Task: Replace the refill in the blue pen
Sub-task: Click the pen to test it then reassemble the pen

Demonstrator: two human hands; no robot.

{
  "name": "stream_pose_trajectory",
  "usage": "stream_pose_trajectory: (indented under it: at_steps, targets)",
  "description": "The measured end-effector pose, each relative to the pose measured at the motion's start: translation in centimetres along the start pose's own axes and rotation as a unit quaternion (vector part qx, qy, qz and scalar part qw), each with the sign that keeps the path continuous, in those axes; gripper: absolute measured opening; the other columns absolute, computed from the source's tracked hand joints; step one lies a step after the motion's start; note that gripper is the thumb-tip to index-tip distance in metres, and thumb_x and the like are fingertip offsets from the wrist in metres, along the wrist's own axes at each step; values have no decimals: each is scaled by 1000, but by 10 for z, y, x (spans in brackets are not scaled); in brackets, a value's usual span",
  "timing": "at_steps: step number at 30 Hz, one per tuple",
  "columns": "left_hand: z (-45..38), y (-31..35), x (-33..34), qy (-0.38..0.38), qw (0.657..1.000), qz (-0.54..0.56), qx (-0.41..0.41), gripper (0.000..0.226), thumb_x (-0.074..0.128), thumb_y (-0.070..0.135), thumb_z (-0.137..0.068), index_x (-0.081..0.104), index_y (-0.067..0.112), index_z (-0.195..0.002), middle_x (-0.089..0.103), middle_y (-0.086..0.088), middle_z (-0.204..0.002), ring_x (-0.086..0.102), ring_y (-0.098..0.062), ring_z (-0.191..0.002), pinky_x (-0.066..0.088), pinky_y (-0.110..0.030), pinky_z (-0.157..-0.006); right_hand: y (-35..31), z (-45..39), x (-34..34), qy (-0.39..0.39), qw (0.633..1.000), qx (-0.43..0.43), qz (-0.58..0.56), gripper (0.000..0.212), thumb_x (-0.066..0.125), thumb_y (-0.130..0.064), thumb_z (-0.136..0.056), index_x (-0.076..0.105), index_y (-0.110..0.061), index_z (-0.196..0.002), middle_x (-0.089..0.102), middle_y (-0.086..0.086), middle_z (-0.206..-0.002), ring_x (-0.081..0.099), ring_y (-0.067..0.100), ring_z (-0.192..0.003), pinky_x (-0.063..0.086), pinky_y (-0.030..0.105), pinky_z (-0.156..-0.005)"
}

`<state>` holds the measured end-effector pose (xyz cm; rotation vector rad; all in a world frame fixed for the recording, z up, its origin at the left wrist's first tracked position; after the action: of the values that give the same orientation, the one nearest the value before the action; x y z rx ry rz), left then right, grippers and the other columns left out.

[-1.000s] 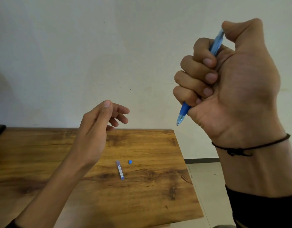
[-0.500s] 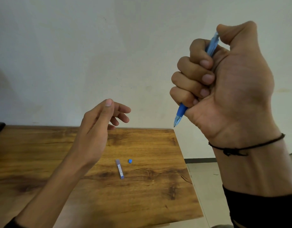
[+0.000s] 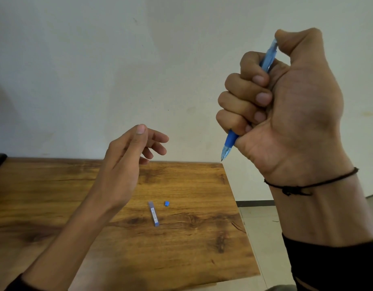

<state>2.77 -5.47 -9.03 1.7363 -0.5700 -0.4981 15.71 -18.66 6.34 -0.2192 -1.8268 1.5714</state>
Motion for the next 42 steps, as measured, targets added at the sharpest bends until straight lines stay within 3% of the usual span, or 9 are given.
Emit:
stream_pose_trajectory:
  at_steps: [36,42]
  targets:
    - [1,-2,2,-4,1000,6,3,47,36,43,-110,79,26,-102,78,0,-95,59,-1,-82,51,-15,-73,-1,-5,-9,24,999,-28,-20,55,30,-47,-108,28,-18,-61,19,-5,-50,10,12,-45,14,25,-43]
    - [1,-3,4,-8,1000,9,-2,48,36,45,-109,79,27,-102,78,0,-95,59,-4,-83,50,-23,-77,3,-6,-7,29,999,-23,-23,55,32,-45,-107,28,-18,-59,18,-5,-49,9,12,-44,14,25,-43]
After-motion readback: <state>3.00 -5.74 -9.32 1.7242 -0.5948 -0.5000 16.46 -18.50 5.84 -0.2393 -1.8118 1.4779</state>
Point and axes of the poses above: each hand's wrist, its own z-axis away from the middle knuckle, its own x-axis out of the palm, y = z × x, the point moved 3 cm from there along -z, towards the middle knuckle
